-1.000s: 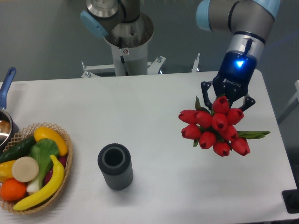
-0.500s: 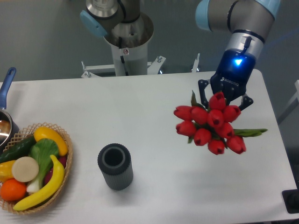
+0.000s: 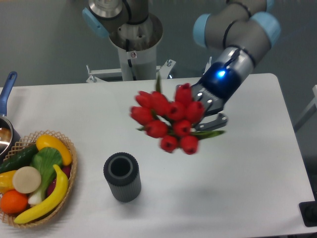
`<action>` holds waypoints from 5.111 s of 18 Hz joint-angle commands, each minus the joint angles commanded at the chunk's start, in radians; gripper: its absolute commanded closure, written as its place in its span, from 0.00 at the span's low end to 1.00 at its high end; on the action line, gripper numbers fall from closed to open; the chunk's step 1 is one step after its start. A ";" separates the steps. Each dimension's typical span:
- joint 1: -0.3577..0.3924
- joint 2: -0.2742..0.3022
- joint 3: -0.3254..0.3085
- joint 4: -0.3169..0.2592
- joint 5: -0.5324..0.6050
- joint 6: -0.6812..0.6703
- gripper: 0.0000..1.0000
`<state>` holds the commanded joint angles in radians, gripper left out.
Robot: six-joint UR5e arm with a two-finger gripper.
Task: Insert the flowers into the vase
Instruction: 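Carry the tulips over the black vase, stems pointing down, then lower the tulip stems into the black vase opening, then open the gripper and pull it back from the tulips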
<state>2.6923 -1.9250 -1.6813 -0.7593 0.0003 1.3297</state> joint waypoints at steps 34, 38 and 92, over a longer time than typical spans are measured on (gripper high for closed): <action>-0.121 -0.081 -0.106 -0.002 0.059 0.011 0.74; -0.112 -0.094 -0.106 -0.002 0.078 0.011 0.74; 0.158 0.273 -0.019 -0.124 1.204 0.026 0.00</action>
<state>2.8501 -1.6521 -1.6998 -0.8833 1.2039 1.3560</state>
